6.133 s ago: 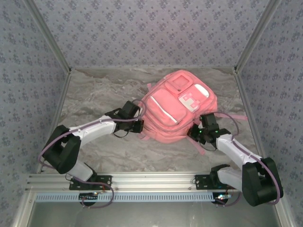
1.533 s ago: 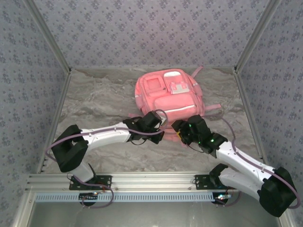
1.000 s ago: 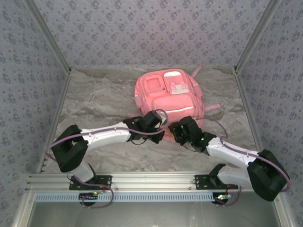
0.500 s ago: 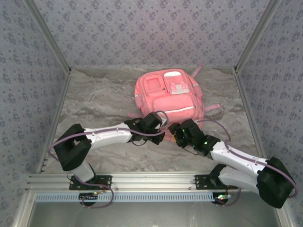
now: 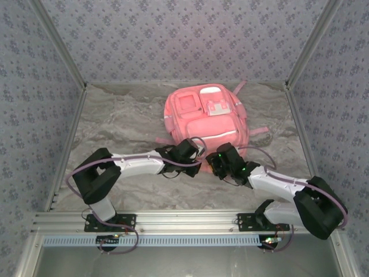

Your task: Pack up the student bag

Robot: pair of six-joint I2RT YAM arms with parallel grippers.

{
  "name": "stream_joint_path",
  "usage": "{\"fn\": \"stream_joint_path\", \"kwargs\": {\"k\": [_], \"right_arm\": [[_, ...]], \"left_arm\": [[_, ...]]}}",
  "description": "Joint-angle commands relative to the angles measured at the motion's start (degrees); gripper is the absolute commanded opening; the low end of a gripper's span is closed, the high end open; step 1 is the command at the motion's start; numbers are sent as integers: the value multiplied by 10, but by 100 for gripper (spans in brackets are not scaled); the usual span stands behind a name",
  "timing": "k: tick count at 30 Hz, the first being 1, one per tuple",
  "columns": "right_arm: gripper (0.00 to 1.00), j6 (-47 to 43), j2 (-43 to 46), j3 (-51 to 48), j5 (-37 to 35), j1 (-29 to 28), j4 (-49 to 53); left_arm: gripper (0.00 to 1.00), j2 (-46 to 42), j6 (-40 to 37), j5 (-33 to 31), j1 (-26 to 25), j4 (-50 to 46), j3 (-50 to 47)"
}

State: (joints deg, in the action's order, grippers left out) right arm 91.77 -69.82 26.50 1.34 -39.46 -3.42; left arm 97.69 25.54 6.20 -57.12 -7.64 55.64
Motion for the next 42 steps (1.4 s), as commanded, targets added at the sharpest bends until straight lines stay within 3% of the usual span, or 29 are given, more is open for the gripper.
{"fn": "stream_joint_path", "kwargs": {"k": [1, 3, 8, 18, 28, 30, 36, 42], "right_arm": [[28, -1, -20, 3, -1, 7, -9], [24, -2, -25, 0, 0, 7, -18], [20, -2, -33, -3, 0, 7, -31], [21, -4, -37, -6, 0, 7, -35], [20, -16, -47, -11, 4, 6, -62], [18, -17, -48, -13, 3, 5, -64], [8, -18, -36, -14, -2, 5, -39], [2, -30, -21, -7, -20, 5, 4]], "left_arm": [[0, 17, -1, 13, 6, 6, -1], [0, 20, 0, 10, 9, 9, -2], [11, 31, 2, 15, 11, 14, 0], [32, 52, 8, 14, 11, 13, 6], [41, 69, 18, -5, 19, 17, 18], [35, 71, 19, -4, 23, 18, 22], [0, 54, 14, 3, 31, 18, 12], [0, 13, 14, 5, 39, 20, -21]]}}
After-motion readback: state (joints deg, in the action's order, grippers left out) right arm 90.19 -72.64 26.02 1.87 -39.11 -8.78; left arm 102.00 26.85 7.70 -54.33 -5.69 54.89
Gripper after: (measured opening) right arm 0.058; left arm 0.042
